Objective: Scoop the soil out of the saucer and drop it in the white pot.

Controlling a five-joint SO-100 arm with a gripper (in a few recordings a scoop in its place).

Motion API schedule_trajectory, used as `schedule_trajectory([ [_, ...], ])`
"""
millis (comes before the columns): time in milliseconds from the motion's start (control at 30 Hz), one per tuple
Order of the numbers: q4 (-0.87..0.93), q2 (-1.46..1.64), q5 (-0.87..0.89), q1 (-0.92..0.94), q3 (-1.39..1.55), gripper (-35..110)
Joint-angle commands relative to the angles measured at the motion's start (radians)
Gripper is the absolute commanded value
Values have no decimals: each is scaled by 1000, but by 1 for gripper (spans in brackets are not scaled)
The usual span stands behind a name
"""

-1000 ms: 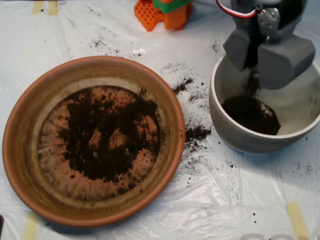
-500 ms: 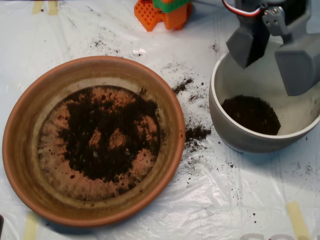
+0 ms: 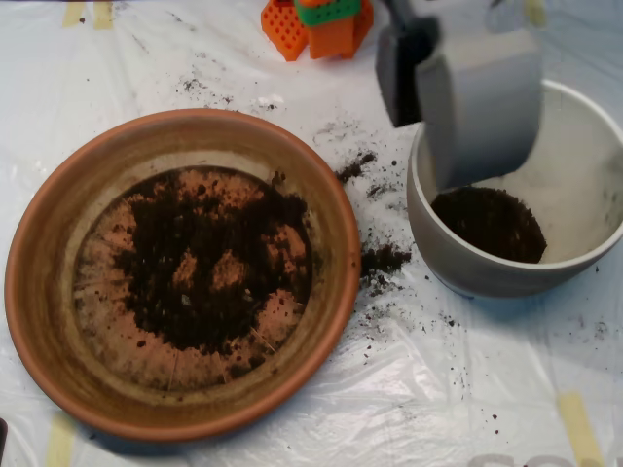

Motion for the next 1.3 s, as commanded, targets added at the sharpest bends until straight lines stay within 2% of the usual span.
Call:
schedule_trajectory([
  [0,18,38,-20,135,-55,29],
  [100,-34,46,-58,258,89,30],
  [333,-449,252,-179,442,772,31],
  [533,-627,249,-209,552,1019,37],
  [700,-699,204,-215,597,1097,46],
  [1000,-723,48,-298,653,1101,46],
  [1267,-689,-120,-268,785,971,43],
])
